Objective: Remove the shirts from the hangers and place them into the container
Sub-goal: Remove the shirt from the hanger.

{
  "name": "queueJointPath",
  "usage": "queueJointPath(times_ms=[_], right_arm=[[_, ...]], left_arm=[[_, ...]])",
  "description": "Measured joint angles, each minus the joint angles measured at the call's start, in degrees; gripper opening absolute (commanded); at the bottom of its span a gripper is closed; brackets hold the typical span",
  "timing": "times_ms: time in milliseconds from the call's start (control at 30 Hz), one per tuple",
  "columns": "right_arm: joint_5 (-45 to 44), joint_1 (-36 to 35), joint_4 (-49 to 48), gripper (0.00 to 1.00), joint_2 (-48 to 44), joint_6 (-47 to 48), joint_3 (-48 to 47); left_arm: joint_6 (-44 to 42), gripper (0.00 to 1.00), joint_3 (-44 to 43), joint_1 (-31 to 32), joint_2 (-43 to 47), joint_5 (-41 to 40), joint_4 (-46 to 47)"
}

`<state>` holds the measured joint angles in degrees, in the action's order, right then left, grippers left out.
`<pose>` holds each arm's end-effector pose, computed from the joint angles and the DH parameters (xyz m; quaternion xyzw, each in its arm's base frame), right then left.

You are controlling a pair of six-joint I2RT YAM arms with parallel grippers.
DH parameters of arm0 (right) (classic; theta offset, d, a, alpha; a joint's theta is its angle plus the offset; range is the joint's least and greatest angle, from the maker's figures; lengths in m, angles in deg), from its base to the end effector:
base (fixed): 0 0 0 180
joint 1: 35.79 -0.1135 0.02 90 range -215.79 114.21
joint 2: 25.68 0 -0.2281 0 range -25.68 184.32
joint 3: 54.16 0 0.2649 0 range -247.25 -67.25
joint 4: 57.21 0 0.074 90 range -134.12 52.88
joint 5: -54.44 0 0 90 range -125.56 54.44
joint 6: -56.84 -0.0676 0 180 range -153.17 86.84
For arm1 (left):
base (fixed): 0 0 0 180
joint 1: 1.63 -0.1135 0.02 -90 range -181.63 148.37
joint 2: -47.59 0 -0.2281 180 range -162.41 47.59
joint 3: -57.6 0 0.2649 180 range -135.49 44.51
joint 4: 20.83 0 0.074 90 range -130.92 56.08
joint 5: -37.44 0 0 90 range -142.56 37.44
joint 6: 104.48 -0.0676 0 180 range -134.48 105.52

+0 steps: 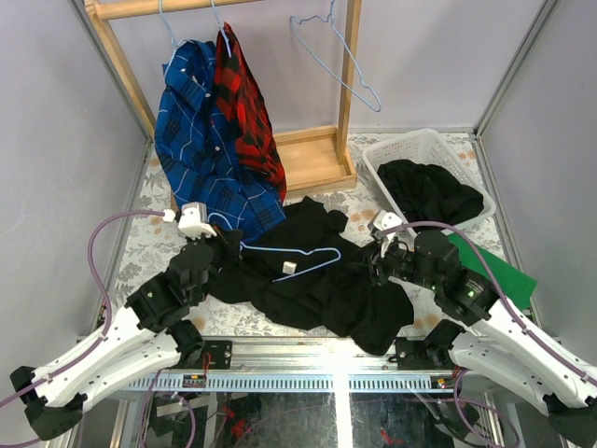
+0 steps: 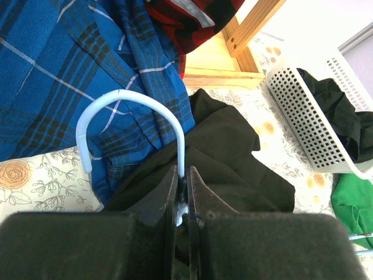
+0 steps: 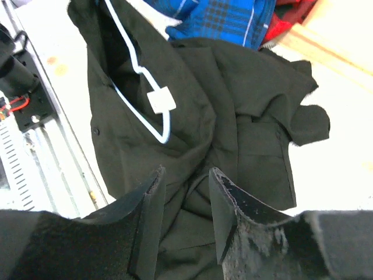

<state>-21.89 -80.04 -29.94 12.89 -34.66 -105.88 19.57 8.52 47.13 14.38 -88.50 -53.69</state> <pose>0.1572 0.1755 0.2819 -0.3535 0.7025 0.3238 0.5260 0.1663 -0.1296 0.2733 -0.0841 0.7818 -0.1883 0.5884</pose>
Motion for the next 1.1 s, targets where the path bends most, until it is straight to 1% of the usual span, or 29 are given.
queueJointPath(times_ms=[133, 233, 333, 467, 567, 800, 900, 1033, 1100], right_arm=[[1.6, 0.0, -2.7, 0.46, -1.6, -0.5, 0.0], [3.5, 0.0, -6.3, 0.56, -0.2, -2.0, 0.0], [6.2, 0.0, -7.6, 0.61, 6.2, -3.2, -1.8], [9.5, 0.0, -6.6, 0.63, 15.8, -3.6, -4.9], [11.6, 0.0, -4.7, 0.59, 19.7, -3.7, -6.0], [14.5, 0.0, -4.2, 0.44, 19.8, -3.8, -6.1], [14.9, 0.0, -4.2, 0.40, 19.6, -4.0, -6.1], [15.5, 0.0, -4.2, 0.39, 19.6, -4.1, -6.1], [15.8, 0.0, -4.1, 0.36, 19.8, -4.1, -6.1]], left_arm=[[-0.6, 0.00, 0.0, 0.0, -1.1, 0.7, 0.0], [-1.5, 0.00, -0.1, 0.0, -2.5, 1.9, 0.1], [-2.6, 0.00, -0.9, 0.0, -4.7, 3.8, 0.2], [-3.5, 0.00, -1.6, 0.0, -6.6, 5.5, 0.2], [-4.0, 0.00, -1.6, 0.0, -6.6, 6.1, 0.2], [-4.5, 0.00, -1.6, 0.0, -6.8, 5.9, 0.1], [-4.7, 0.00, -1.6, 0.0, -7.2, 5.9, 0.1], [-4.8, 0.00, -1.6, 0.0, -7.3, 5.9, 0.1], [-4.8, 0.00, -1.6, 0.0, -7.3, 5.9, 0.1]])
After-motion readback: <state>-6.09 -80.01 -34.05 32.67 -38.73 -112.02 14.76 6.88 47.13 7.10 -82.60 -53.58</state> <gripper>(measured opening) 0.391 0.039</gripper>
